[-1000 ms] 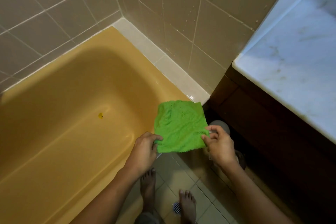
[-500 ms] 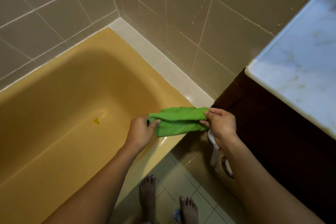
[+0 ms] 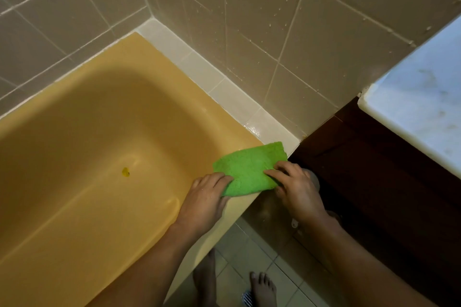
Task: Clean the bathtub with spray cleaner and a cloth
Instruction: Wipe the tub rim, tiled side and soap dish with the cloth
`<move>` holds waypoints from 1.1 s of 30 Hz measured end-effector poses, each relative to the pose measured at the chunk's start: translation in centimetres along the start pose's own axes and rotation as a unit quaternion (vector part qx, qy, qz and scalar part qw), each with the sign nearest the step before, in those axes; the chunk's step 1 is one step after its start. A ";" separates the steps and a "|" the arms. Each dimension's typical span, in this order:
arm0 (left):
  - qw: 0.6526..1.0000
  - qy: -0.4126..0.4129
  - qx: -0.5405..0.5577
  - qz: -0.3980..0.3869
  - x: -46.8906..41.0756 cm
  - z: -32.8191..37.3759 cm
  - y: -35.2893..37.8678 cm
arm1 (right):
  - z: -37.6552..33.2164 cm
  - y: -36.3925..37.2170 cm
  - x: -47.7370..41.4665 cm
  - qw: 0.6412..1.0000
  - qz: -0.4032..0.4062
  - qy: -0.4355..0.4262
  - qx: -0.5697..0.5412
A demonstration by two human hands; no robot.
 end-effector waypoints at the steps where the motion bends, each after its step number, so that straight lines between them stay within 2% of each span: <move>1: 1.000 0.005 0.004 0.013 0.0 -0.1 -0.1 | 0.0 -0.6 -0.2 1.000 0.021 -0.005 -0.009; 3: 0.998 0.003 0.047 0.030 -0.5 -0.1 -1.2 | -0.4 -2.1 -0.8 0.999 0.046 -0.010 -0.021; 5: 0.988 -0.050 0.142 0.036 -1.1 0.1 -3.4 | -1.0 -4.3 -1.2 0.998 0.044 -0.011 -0.032; 9: 0.921 -0.180 0.343 0.033 -2.8 -0.7 -6.9 | -2.3 -9.6 -2.6 0.999 -0.003 -0.007 -0.041; 13: 0.915 -0.235 0.326 0.044 -5.2 -1.2 -6.3 | -3.0 -9.8 -5.9 1.000 -0.012 0.021 0.001; 17: 0.864 -0.332 0.375 0.046 -5.8 -2.4 -3.0 | -3.1 -6.9 -7.3 0.996 0.010 0.068 0.051; 21: 0.840 -0.348 0.411 0.063 -5.9 -2.4 -1.9 | -6.1 -2.2 -5.7 0.992 0.080 0.085 0.056; 25: 0.798 -0.355 0.484 0.043 -5.9 -3.3 -1.1 | -8.4 2.8 -6.3 0.981 0.005 0.192 0.009; 27: 0.779 -0.339 0.527 0.011 -6.1 -4.0 -1.1 | -7.6 3.7 -6.7 0.969 0.011 0.247 -0.008; 29: 0.793 -0.317 0.520 -0.012 -6.6 -5.0 -1.2 | -6.7 4.1 -6.2 0.965 0.036 0.259 -0.001; 31: 0.876 -0.272 0.399 0.000 -7.3 -6.3 -1.8 | -6.1 4.0 -5.6 0.967 0.037 0.253 0.013; 33: 0.956 -0.183 0.229 0.019 -8.6 -7.5 -2.7 | -5.6 3.6 -5.7 0.965 0.023 0.258 0.025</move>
Point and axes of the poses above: each hand's wrist, its own x-axis away from the middle knuckle, its own y-axis out of the palm, z = x × y, the point moved 4 cm from there along -x, towards the middle knuckle, and after that the axes turned 2 degrees about -z, right-handed, at the moved point
